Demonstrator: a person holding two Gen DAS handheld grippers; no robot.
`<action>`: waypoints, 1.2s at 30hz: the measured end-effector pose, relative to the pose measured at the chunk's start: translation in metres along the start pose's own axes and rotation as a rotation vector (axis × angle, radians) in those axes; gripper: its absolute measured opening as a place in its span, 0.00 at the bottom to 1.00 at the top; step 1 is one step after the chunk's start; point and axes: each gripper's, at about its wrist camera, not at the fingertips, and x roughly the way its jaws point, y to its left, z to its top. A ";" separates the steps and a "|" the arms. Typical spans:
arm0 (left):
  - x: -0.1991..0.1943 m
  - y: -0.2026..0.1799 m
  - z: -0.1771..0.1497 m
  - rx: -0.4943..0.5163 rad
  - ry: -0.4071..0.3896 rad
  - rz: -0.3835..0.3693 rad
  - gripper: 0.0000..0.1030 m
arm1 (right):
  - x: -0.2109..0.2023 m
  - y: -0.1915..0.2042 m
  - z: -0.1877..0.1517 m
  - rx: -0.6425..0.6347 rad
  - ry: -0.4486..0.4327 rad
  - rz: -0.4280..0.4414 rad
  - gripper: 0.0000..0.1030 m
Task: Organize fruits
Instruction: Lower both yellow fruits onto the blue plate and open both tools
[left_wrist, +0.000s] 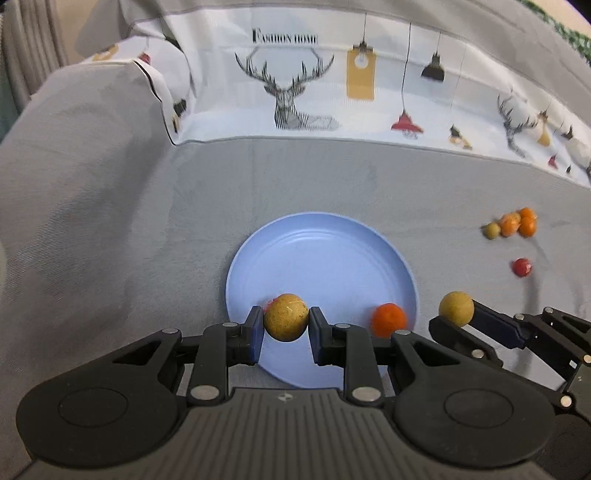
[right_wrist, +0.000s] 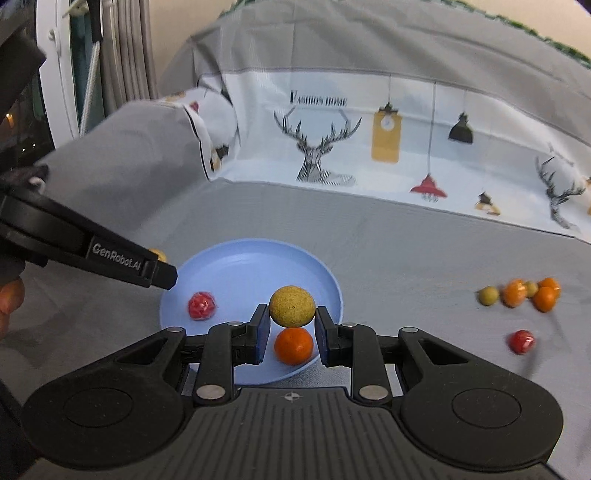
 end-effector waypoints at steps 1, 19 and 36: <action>0.008 0.000 0.002 0.004 0.010 0.005 0.27 | 0.009 0.000 0.000 -0.003 0.016 0.004 0.27; 0.029 -0.004 0.016 0.080 0.009 0.077 1.00 | 0.049 0.004 0.013 -0.066 0.122 0.024 0.82; -0.156 0.008 -0.063 -0.060 -0.146 0.088 1.00 | -0.159 0.039 -0.015 -0.069 -0.005 0.011 0.99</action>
